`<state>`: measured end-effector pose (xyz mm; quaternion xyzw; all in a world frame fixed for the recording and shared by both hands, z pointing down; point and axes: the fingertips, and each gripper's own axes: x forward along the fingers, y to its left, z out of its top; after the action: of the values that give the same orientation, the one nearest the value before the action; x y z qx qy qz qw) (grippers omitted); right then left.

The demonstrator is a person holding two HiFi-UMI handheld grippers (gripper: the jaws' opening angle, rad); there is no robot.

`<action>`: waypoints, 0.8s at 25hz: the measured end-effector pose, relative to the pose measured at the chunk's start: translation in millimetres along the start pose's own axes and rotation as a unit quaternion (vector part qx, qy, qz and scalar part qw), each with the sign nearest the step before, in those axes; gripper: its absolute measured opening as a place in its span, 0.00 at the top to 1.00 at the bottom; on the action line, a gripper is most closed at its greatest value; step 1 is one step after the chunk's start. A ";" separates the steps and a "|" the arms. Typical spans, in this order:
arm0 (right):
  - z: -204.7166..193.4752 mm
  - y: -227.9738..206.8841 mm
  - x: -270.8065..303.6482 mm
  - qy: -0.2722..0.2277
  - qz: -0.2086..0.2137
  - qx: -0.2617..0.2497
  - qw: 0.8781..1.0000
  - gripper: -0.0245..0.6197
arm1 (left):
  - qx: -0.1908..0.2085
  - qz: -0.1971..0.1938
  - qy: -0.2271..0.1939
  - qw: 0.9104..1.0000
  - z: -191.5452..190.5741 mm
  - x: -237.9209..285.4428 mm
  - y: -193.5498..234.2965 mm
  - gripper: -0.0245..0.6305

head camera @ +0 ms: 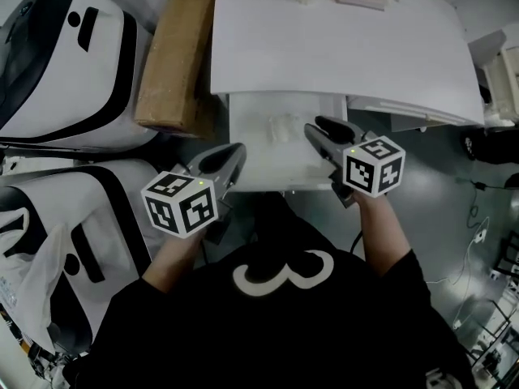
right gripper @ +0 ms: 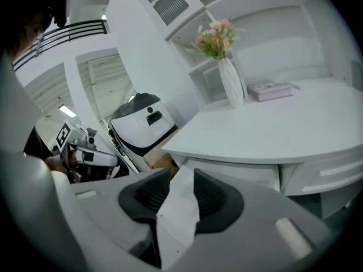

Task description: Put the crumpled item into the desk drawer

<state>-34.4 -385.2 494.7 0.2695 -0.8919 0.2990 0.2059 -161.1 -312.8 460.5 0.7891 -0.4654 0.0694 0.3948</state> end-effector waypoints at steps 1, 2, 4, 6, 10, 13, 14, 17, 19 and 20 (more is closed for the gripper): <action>5.3 10.8 -11.0 -0.016 0.002 -0.007 1.000 0.77 | 0.004 -0.004 -0.004 1.000 -0.1 -5.7 -7.2 0.95; 9.1 21.5 -22.4 -0.030 0.003 -0.015 0.999 0.80 | 0.008 -0.007 -0.007 1.000 -0.5 -11.7 -14.9 0.95; 12.0 43.3 -44.9 -0.054 0.004 -0.026 0.998 0.85 | 0.017 -0.016 -0.013 1.000 -2.9 -25.4 -31.3 0.95; 9.9 64.7 -66.1 -0.074 0.005 -0.032 0.997 0.89 | 0.026 -0.026 -0.019 0.999 -6.4 -40.6 -48.2 0.95; -1.1 110.3 -99.7 -0.092 0.017 -0.066 0.993 0.96 | 0.050 -0.040 -0.033 0.997 -11.6 -70.0 -78.4 0.95; -10.9 139.2 -120.9 -0.097 0.023 -0.091 0.991 0.96 | 0.062 -0.048 -0.046 0.996 -14.0 -91.0 -99.4 0.95; -13.5 147.6 -126.8 -0.097 0.023 -0.101 0.990 0.96 | 0.067 -0.051 -0.051 0.995 -14.1 -97.3 -106.2 0.95; -19.5 170.1 -144.0 -0.103 0.029 -0.124 0.987 0.96 | 0.083 -0.061 -0.058 0.993 -16.3 -112.8 -125.4 0.95; -22.0 180.9 -154.5 -0.112 0.037 -0.124 0.985 0.96 | 0.089 -0.067 -0.060 0.992 -19.4 -120.5 -137.4 0.95; -22.8 184.5 -158.5 -0.117 0.042 -0.122 0.985 0.96 | 0.092 -0.070 -0.061 0.991 -20.6 -123.6 -142.7 0.95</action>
<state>-19.1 -189.2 349.8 0.2381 -0.9500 0.1630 0.1191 -112.0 -178.2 335.9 0.8556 -0.4237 0.0361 0.2951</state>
